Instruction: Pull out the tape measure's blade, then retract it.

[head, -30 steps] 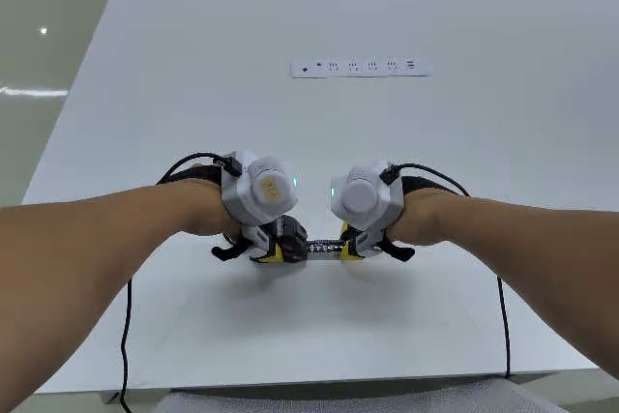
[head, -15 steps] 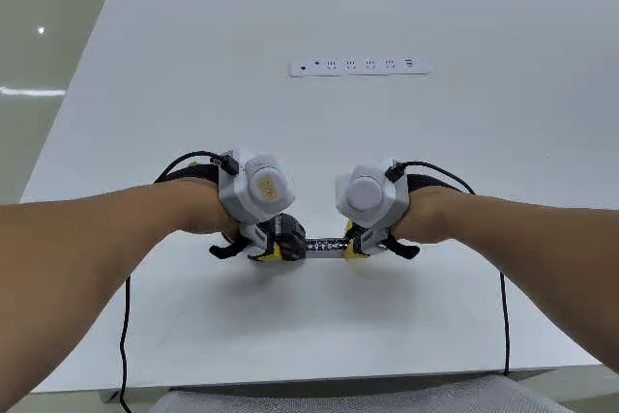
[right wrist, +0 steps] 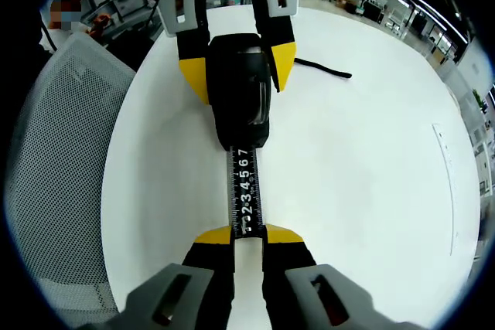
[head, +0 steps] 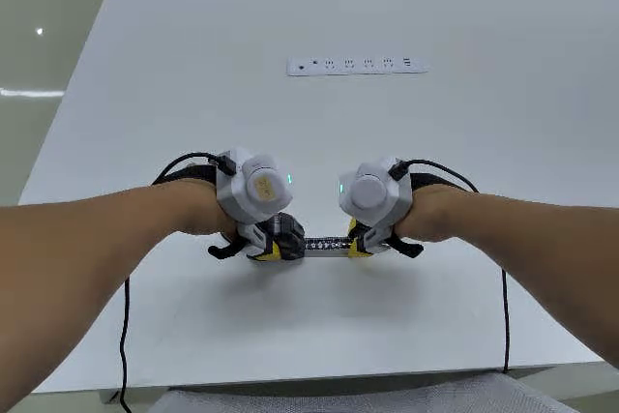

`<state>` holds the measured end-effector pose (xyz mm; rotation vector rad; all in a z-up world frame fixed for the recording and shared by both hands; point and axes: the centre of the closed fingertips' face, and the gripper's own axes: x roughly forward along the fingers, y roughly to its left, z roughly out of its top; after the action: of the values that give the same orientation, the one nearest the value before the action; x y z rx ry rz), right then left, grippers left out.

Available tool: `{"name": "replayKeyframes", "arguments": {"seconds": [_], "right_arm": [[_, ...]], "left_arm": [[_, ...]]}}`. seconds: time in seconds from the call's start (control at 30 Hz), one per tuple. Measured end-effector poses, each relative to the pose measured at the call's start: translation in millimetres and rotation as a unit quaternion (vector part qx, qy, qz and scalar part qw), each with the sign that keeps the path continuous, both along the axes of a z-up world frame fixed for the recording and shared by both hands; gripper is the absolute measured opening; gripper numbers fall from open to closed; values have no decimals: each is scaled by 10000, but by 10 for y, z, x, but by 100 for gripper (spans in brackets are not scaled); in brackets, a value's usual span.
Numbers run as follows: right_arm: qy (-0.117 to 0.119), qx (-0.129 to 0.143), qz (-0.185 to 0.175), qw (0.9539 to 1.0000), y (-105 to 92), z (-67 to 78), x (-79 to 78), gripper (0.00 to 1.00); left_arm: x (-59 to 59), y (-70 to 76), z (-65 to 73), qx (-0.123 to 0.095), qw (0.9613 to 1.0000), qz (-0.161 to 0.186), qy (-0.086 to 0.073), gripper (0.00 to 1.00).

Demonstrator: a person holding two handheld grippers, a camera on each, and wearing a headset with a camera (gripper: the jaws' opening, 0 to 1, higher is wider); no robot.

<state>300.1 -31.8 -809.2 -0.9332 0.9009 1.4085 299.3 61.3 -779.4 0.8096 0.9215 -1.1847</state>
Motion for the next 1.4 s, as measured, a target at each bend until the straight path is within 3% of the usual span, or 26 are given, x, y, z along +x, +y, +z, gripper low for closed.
{"name": "replayKeyframes", "arguments": {"seconds": [0.7,0.87,0.93,1.07,1.4], "right_arm": [[-10,-81,-80,9999,-148,-8,14,12],[-17,-88,-92,9999,-174,-10,15,12],[-11,-85,-91,9999,-184,-1,14,12],[-26,-91,-96,9999,-215,13,10,12],[-6,-55,-139,9999,-251,10,12,12]], "left_arm": [[-8,-4,-17,-8,10000,38,33,35],[-4,-4,-22,-2,10000,26,6,35],[-4,18,-67,175,9997,-117,-138,35],[11,26,-73,105,9999,11,-61,35],[11,22,-55,86,9999,-25,-147,34]]}}
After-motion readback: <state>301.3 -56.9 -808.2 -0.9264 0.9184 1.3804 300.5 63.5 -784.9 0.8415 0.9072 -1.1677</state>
